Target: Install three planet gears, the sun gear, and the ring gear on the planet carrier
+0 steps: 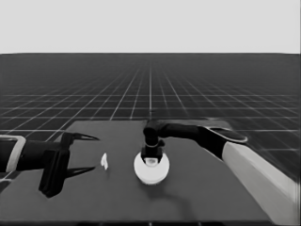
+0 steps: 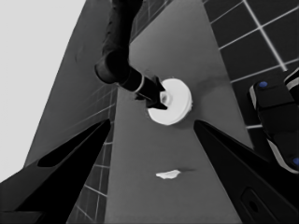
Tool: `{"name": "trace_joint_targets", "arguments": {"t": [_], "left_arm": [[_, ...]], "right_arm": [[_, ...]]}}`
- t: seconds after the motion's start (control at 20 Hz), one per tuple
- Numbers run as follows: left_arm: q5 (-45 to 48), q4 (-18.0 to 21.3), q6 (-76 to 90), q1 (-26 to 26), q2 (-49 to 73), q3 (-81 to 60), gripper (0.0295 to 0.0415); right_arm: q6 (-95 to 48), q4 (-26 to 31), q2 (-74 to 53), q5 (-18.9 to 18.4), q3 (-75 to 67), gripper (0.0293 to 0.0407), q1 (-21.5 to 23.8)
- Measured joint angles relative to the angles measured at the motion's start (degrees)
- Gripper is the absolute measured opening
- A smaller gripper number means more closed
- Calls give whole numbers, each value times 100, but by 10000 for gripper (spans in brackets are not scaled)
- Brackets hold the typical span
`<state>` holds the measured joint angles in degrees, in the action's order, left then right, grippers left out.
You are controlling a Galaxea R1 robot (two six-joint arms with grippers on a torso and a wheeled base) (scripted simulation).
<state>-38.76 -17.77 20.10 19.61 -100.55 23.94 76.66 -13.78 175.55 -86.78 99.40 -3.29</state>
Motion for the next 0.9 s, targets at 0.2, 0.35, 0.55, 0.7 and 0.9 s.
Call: {"name": "trace_joint_targets", "arguments": {"t": [0.2, 0.35, 0.55, 0.7, 0.9], "left_arm": [[0, 0, 0, 0, 0, 0, 385], [0, 0, 0, 0, 0, 0, 385], [0, 0, 0, 0, 0, 0, 385], [0, 0, 0, 0, 0, 0, 385], [0, 0, 0, 0, 0, 0, 385]], "right_arm": [[-22, -54, 11, 20, 40, 348, -53], [-4, -61, 11, 24, 44, 348, -73], [159, -61, 12, 24, 42, 348, -76], [304, -61, 12, 23, 41, 348, -75], [503, -61, 17, 26, 40, 348, -75]]}}
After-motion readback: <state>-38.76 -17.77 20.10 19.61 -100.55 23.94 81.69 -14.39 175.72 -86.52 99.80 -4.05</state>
